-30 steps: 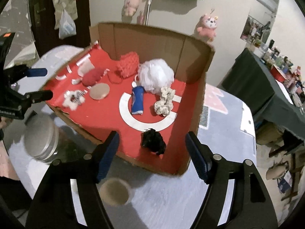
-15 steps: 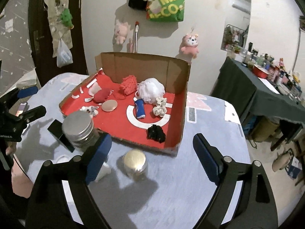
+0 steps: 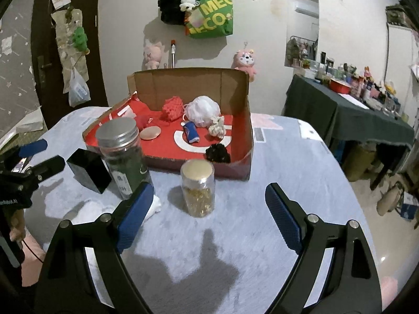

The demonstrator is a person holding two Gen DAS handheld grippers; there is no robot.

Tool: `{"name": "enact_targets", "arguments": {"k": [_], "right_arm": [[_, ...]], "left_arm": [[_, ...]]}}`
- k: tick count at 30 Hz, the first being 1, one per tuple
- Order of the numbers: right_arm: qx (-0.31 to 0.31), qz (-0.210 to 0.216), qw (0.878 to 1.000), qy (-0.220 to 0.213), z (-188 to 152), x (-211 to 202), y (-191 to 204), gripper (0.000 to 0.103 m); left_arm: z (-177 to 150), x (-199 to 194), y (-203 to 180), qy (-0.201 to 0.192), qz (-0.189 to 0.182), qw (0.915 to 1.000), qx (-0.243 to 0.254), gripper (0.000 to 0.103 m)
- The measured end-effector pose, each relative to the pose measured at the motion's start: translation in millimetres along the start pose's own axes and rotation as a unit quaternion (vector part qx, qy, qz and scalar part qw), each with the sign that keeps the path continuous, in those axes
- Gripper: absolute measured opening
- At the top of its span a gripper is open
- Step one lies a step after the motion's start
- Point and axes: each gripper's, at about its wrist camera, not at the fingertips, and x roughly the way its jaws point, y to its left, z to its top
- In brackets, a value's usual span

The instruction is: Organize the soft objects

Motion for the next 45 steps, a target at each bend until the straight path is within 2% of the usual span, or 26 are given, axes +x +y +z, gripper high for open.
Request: {"name": "enact_targets", "arguments": {"k": [9, 21, 35, 45], "right_arm": [[0.016, 0.004, 1.000, 0.022, -20.4, 15.0, 0.4, 0.088], [0.017, 0.007, 0.999, 0.044, -32.4, 29.7, 3.7, 0.088], [0.024, 0.007, 0.999, 0.046, -23.0, 39.1, 0.5, 0.088], [0.025, 0.008, 0.999, 0.043, -1.9, 54.2, -4.8, 0.088]], "left_arm": [[-24.0, 11.1, -3.1, 0.024, 0.011, 0.9996, -0.005, 0.103], [-34.8, 21.1, -1.0, 0.043, 0.013, 0.9989, -0.008, 0.103], [-24.4, 29.2, 11.6, 0.049, 0.017, 0.9984, -0.021, 0.103], [-1.1, 42.5, 25.0, 0.046, 0.028, 0.9982, -0.026, 0.103]]}}
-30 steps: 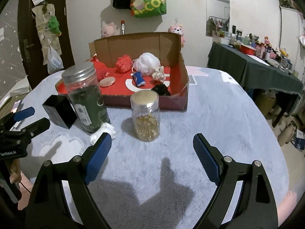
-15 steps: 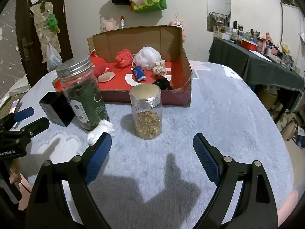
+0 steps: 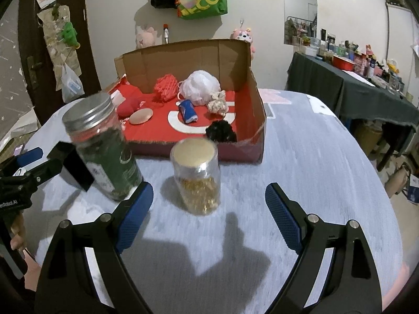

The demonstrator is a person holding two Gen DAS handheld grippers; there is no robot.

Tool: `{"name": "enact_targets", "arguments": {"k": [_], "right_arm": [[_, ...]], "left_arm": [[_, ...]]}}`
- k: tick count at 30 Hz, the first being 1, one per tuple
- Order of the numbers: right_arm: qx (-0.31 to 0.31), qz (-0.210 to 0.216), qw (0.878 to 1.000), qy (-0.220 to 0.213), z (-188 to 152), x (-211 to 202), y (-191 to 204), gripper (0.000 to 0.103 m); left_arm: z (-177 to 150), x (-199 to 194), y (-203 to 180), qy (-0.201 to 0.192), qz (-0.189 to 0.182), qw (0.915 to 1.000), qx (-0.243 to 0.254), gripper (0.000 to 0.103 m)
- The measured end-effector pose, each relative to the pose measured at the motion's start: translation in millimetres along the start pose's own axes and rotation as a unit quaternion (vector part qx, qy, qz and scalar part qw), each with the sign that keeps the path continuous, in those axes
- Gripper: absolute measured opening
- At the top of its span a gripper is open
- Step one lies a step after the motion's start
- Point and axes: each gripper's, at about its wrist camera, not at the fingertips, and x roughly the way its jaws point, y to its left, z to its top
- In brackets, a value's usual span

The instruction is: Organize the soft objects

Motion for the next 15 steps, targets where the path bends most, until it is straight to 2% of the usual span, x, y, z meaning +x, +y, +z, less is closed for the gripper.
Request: {"name": "enact_targets", "arguments": {"k": [6, 15], "right_arm": [[-0.008, -0.008, 1.000, 0.002, 30.0, 16.5, -3.1, 0.088], [-0.010, -0.001, 0.998, 0.059, 74.3, 65.8, -5.2, 0.088]], "left_arm": [[29.3, 14.6, 7.1, 0.015, 0.013, 0.9997, 0.011, 0.103], [66.7, 57.9, 21.8, 0.068, 0.017, 0.9975, 0.006, 0.103]]}}
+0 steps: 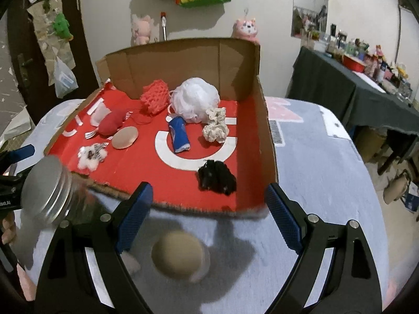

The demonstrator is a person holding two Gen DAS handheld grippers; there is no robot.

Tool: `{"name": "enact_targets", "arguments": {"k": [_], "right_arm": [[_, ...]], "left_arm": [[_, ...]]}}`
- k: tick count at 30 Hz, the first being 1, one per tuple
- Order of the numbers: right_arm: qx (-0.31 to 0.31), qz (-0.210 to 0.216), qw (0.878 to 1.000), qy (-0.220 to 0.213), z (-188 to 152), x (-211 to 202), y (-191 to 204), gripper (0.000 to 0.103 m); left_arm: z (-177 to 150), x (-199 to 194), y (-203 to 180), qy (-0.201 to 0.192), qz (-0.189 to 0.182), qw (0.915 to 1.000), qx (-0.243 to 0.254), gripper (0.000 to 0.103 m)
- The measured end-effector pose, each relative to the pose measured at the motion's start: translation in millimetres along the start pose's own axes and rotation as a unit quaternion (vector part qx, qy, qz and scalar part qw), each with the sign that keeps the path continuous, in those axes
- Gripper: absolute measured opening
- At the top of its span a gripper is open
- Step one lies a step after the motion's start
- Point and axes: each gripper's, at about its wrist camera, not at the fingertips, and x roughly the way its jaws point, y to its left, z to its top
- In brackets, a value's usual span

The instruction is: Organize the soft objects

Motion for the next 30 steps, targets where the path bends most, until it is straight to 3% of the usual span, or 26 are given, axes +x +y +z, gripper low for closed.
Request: {"name": "enact_targets", "arguments": {"k": [7, 15, 30], "right_arm": [[-0.007, -0.007, 1.000, 0.029, 11.3, 22.8, 5.8, 0.088], [0.000, -0.009, 0.998, 0.055, 17.2, 38.7, 3.4, 0.088], [-0.009, -0.026, 0.998, 0.060, 18.8, 43.5, 6.1, 0.088]], "left_arm": [[14.2, 28.5, 0.3, 0.038, -0.001, 0.9993, 0.004, 0.103], [18.2, 43.4, -4.2, 0.053, 0.007, 0.9984, 0.016, 0.103], [19.7, 54.2, -1.0, 0.067, 0.015, 0.9975, 0.015, 0.103]]}}
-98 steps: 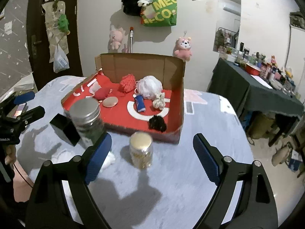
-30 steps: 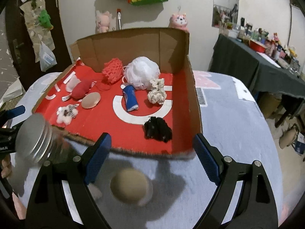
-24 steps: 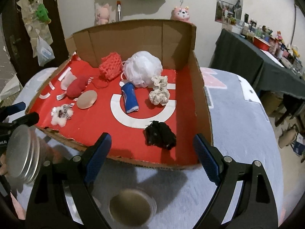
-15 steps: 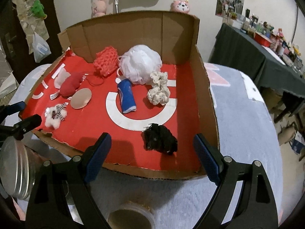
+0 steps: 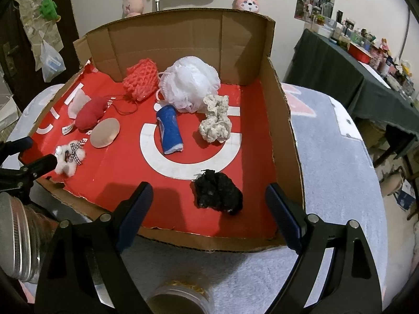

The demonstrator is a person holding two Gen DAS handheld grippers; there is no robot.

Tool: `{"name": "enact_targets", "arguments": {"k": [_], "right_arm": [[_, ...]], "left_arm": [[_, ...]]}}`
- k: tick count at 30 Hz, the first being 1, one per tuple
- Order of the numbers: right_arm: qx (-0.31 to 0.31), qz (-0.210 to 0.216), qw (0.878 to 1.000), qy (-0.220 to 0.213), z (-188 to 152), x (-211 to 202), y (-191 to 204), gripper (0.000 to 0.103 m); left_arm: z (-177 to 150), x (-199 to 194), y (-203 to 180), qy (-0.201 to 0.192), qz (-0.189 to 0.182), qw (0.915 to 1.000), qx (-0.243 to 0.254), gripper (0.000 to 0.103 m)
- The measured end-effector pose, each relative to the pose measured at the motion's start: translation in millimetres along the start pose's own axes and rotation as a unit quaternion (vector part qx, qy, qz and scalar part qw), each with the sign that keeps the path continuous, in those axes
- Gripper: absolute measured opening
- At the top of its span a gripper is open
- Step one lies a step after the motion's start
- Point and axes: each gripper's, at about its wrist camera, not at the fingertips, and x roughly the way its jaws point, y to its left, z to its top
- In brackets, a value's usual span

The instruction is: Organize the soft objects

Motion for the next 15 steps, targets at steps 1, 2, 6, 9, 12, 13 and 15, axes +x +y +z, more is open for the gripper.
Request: {"name": "enact_targets", "arguments": {"k": [1, 2, 6, 9, 12, 13, 15], "right_arm": [[-0.001, -0.002, 1.000, 0.001, -0.2, 0.4, 0.1, 0.088], [-0.002, -0.003, 1.000, 0.001, -0.8, 0.6, 0.6, 0.088], [-0.003, -0.009, 1.000, 0.001, -1.6, 1.8, 1.1, 0.088], [-0.003, -0.012, 1.000, 0.000, -2.1, 2.2, 1.3, 0.088], [-0.004, -0.015, 1.000, -0.001, -2.4, 2.5, 2.1, 0.088], [-0.004, -0.016, 1.000, -0.001, -2.6, 2.5, 2.3, 0.088], [-0.006, -0.018, 1.000, -0.002, -2.9, 2.7, 2.8, 0.088]], "left_arm": [[0.1, 0.2, -0.2, 0.000, 0.001, 1.0000, 0.001, 0.103], [0.1, 0.0, -0.2, 0.000, 0.001, 1.0000, 0.001, 0.103], [0.5, 0.6, 0.3, 0.000, 0.000, 1.0000, 0.001, 0.103], [0.8, 0.7, 0.3, -0.002, -0.001, 1.0000, 0.002, 0.103], [0.7, 0.6, 0.4, -0.002, -0.001, 1.0000, 0.002, 0.103], [0.7, 0.6, 0.4, -0.002, -0.001, 1.0000, 0.002, 0.103], [0.6, 0.6, 0.3, -0.002, -0.001, 1.0000, 0.002, 0.103]]}}
